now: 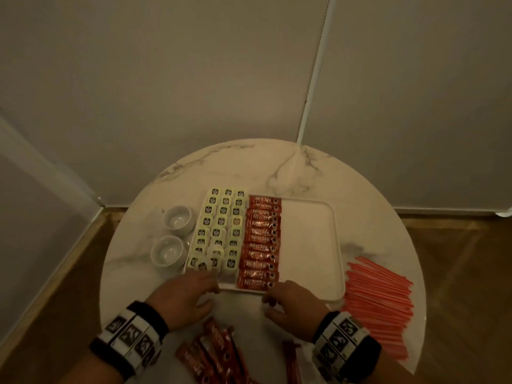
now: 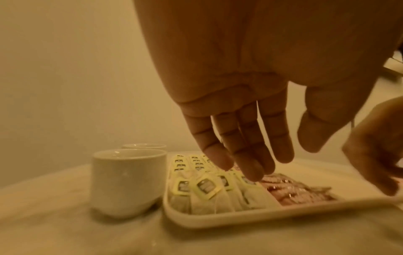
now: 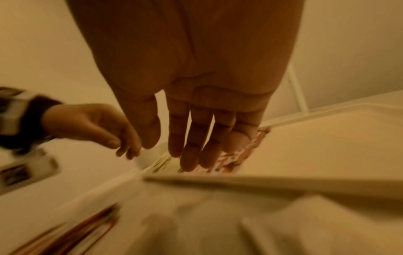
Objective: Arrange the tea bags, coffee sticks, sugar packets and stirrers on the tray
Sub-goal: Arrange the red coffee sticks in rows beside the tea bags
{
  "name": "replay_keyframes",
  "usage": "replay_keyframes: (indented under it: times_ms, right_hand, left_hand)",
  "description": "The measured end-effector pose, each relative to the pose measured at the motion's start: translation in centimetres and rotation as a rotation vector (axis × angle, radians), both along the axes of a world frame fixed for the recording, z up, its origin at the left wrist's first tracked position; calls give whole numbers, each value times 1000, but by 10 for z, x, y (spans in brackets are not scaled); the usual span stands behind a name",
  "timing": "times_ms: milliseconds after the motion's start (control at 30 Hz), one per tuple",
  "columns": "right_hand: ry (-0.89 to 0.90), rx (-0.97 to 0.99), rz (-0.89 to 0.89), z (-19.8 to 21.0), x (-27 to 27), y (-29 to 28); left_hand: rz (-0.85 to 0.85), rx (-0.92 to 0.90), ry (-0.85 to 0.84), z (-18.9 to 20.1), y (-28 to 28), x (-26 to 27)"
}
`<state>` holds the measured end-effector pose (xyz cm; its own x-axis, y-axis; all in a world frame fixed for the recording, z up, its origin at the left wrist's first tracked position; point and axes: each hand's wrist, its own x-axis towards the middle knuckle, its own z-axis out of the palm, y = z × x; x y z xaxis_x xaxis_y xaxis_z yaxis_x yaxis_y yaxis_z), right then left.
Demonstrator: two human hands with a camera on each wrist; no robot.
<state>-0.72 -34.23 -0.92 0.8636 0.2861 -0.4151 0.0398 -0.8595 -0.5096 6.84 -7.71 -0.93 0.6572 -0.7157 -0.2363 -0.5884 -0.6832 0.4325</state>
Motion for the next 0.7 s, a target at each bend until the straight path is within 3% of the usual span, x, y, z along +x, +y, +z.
replay_keyframes:
  times_ms: [167,367,567,700]
  right_hand:
    - [98,-163,115,1,-36,39]
    - [75,-351,125,2,-79,70]
    - [91,-351,-157,5,-133,55]
    - [75,-390,-73,5,-171,61]
  left_hand:
    - [-111,107,33,-4,21,-32]
    - [-409,458,93,-13,21,-75]
    - [-519,489,-28,-32,11,-89]
    - [-525,416,-151,-33,-2,-88]
